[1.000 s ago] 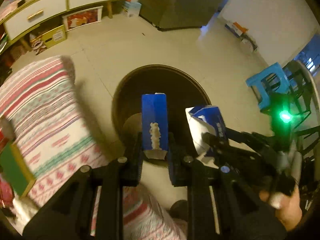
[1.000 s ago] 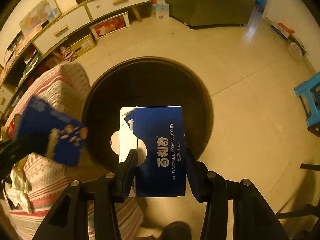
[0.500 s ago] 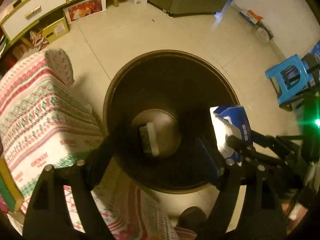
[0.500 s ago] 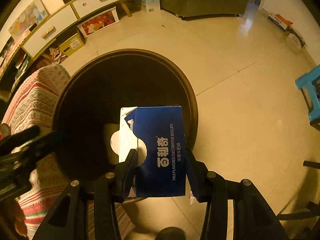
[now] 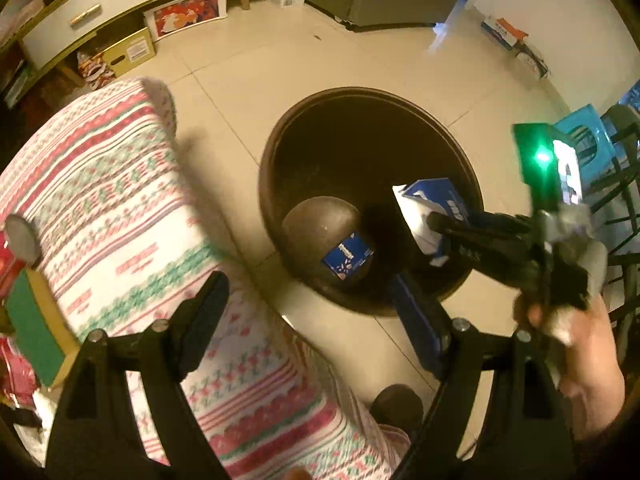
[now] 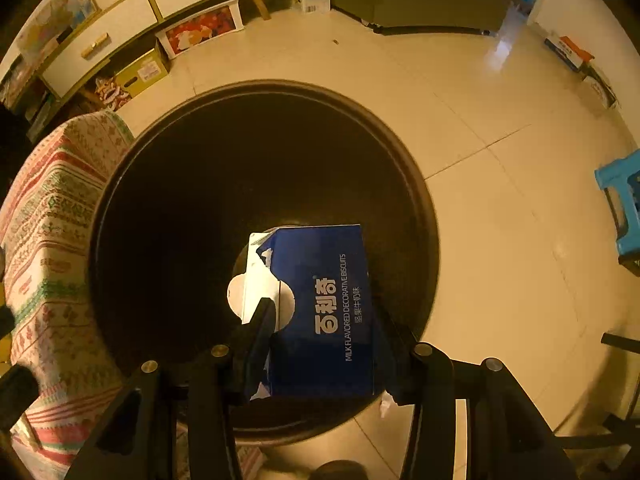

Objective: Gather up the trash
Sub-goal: 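Open the right tool over the brown bin to drop the box, then move the right tool back over the crumpled white tissue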

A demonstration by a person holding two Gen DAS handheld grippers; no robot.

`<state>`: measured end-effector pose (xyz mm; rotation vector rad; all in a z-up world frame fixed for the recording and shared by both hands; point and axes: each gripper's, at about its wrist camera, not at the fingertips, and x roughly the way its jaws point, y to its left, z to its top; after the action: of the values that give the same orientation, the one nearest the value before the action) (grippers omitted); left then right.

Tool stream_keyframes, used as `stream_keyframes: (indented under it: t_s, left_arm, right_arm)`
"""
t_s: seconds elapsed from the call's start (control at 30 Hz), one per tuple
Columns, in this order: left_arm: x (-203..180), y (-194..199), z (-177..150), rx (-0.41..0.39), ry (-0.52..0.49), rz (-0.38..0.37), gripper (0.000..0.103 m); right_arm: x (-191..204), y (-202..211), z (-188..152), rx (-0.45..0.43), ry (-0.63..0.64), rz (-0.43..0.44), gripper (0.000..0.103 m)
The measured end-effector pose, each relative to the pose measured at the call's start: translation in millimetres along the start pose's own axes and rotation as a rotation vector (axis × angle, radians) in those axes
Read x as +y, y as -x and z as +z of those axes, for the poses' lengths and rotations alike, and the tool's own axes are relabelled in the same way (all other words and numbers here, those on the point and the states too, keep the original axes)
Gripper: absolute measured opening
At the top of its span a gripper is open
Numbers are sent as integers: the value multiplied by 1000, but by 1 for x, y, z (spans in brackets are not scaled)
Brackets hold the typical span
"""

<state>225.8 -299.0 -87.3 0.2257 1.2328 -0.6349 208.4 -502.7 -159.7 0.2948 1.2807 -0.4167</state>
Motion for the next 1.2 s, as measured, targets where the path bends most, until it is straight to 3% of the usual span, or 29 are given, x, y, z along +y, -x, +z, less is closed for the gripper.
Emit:
stream_keyframes:
  t_s: [0.1, 0.13, 0.2, 0.33, 0.53, 0.87, 1.2]
  left_arm:
    - [11, 11, -11, 2, 20, 3, 84]
    - [14, 13, -13, -1, 24, 9, 84]
    - [23, 22, -21, -14, 33, 26, 84]
    - [41, 40, -39, -35, 62, 46, 84]
    - [64, 64, -70, -46, 90, 69, 84]
    - [122, 117, -143, -87, 179, 102, 85]
    - [197, 164, -212, -160, 333, 177, 86]
  right_arm:
    - [5, -2, 1, -4, -6, 19, 54]
    - [3, 0, -1, -7, -11, 16, 70]
    - [6, 6, -3, -15, -28, 13, 83]
    - [13, 16, -7, -13, -21, 35, 83]
    - [36, 39, -26, 11, 24, -29, 83]
    - [112, 111, -76, -53, 174, 28, 83]
    - [202, 166, -130, -132, 304, 157, 84]
